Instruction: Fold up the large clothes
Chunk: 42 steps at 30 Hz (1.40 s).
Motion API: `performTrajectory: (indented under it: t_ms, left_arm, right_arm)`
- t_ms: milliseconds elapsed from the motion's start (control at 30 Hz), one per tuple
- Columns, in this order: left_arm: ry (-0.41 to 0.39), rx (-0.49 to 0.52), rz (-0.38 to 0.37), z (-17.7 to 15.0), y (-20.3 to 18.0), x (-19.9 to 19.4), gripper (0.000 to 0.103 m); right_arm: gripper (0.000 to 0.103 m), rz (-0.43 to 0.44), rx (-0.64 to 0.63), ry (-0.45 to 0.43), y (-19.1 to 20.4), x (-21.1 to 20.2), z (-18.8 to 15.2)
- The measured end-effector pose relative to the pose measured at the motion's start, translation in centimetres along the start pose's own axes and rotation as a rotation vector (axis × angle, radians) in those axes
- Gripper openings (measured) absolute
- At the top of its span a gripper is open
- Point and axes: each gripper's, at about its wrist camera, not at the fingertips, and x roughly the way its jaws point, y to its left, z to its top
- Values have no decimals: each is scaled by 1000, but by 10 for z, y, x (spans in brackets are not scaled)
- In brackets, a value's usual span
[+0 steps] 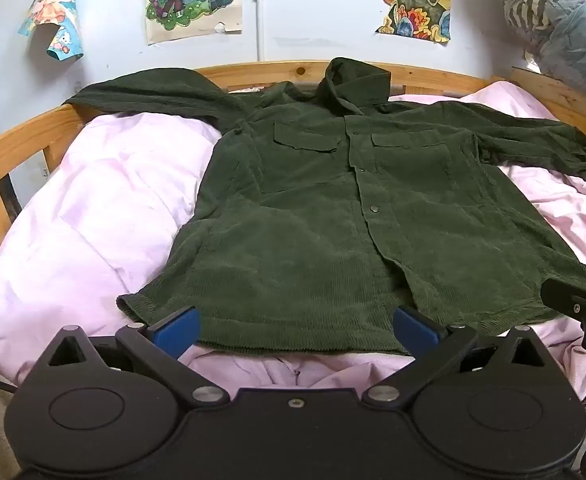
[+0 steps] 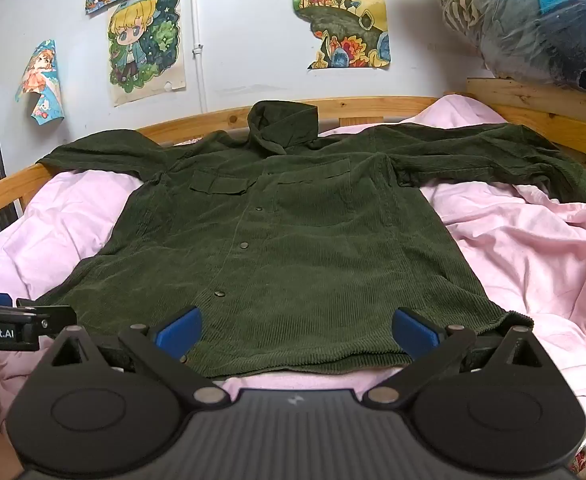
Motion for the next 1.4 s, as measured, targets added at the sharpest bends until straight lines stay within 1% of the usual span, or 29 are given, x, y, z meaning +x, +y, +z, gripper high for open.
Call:
performTrajectory:
  t_ms: [1400]
  left_arm:
    - [-1, 20, 21, 1, 0, 1, 102]
  right_arm:
    - [103, 0, -1, 6, 1, 0, 1]
